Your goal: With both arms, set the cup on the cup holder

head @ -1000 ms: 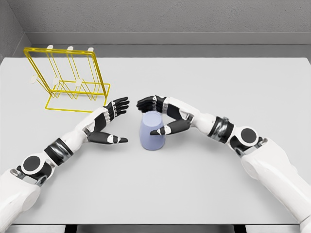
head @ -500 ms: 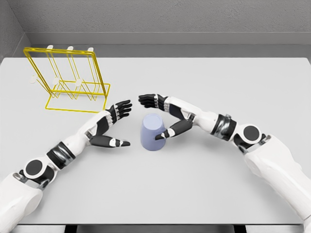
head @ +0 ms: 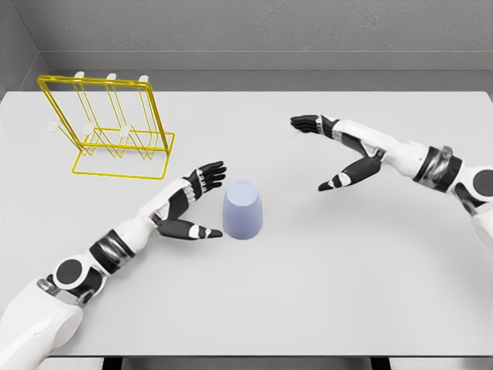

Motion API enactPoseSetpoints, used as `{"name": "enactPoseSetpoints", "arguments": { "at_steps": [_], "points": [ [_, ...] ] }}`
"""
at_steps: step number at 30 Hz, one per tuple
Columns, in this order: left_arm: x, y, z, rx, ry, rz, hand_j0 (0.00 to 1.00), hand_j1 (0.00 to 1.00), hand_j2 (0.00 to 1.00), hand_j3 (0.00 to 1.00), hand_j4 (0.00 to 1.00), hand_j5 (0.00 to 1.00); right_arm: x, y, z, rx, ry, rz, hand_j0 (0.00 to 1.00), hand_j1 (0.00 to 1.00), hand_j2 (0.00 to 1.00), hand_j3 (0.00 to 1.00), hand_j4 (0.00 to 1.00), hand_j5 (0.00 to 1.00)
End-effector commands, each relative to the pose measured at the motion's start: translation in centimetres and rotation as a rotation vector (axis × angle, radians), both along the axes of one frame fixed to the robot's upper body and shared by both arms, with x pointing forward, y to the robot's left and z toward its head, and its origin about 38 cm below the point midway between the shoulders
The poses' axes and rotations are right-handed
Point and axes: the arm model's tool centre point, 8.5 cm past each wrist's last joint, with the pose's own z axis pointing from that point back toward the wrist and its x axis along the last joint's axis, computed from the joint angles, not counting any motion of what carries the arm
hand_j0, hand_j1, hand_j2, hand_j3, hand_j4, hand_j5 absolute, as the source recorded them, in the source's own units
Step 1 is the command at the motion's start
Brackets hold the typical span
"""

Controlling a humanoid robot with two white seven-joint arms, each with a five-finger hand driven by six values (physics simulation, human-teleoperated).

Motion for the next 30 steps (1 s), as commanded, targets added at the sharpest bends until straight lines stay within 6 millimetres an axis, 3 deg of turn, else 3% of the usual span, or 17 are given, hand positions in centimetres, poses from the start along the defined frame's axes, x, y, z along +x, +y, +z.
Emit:
{"name": "enactPoseSetpoints", "arguments": {
  "at_steps": [1,3,7,11,13,15,28,30],
  "points": [
    [-0.1,-0.5,0.0,-0.006,-0.001,-0.007,1.0,1.0,1.0,1.0,1.0,1.0,-0.4,-3.0,1.4,-0.038,-0.051,-0.02,1.0,1.0,1.0,1.0,1.0,1.0],
    [-0.1,-0.5,-0.1,-0.001,-0.002,-0.007,1.0,1.0,1.0,1.0,1.0,1.0,0.6,-3.2,4.2,-0.03,-0.133,-0.018,1.0,1.0,1.0,1.0,1.0,1.0],
    [-0.1,-1.7,0.0,-0.011,-0.013,-0.018,1.0,1.0,1.0,1.0,1.0,1.0,0.2,-4.5,4.5,-0.056,-0.155,-0.018,1.0,1.0,1.0,1.0,1.0,1.0],
    [-0.1,-2.6,0.0,-0.02,-0.019,-0.026,1.0,1.0,1.0,1.0,1.0,1.0,0.2,-4.3,4.7,-0.078,-0.167,-0.006,1.0,1.0,1.0,1.0,1.0,1.0],
    [-0.1,-2.7,0.0,-0.02,-0.02,-0.026,1.0,1.0,1.0,1.0,1.0,1.0,0.1,-4.9,3.9,-0.278,-0.223,0.005,1.0,1.0,1.0,1.0,1.0,1.0],
    [0.0,-2.7,0.0,-0.021,-0.018,-0.024,1.0,1.0,1.0,1.0,1.0,1.0,0.5,-6.2,4.4,-0.343,-0.296,-0.074,1.0,1.0,1.0,1.0,1.0,1.0],
    [0.1,-2.6,-0.1,-0.02,-0.014,-0.018,1.0,1.0,1.0,1.0,1.0,1.0,1.1,-8.0,6.1,-0.359,-0.328,-0.131,1.0,1.0,1.0,1.0,1.0,1.0],
    [0.1,-2.7,-0.1,-0.02,-0.014,-0.019,1.0,1.0,1.0,1.0,1.0,1.0,0.9,-9.0,6.8,-0.363,-0.339,-0.155,1.0,1.0,1.0,1.0,1.0,1.0]
  ]
}}
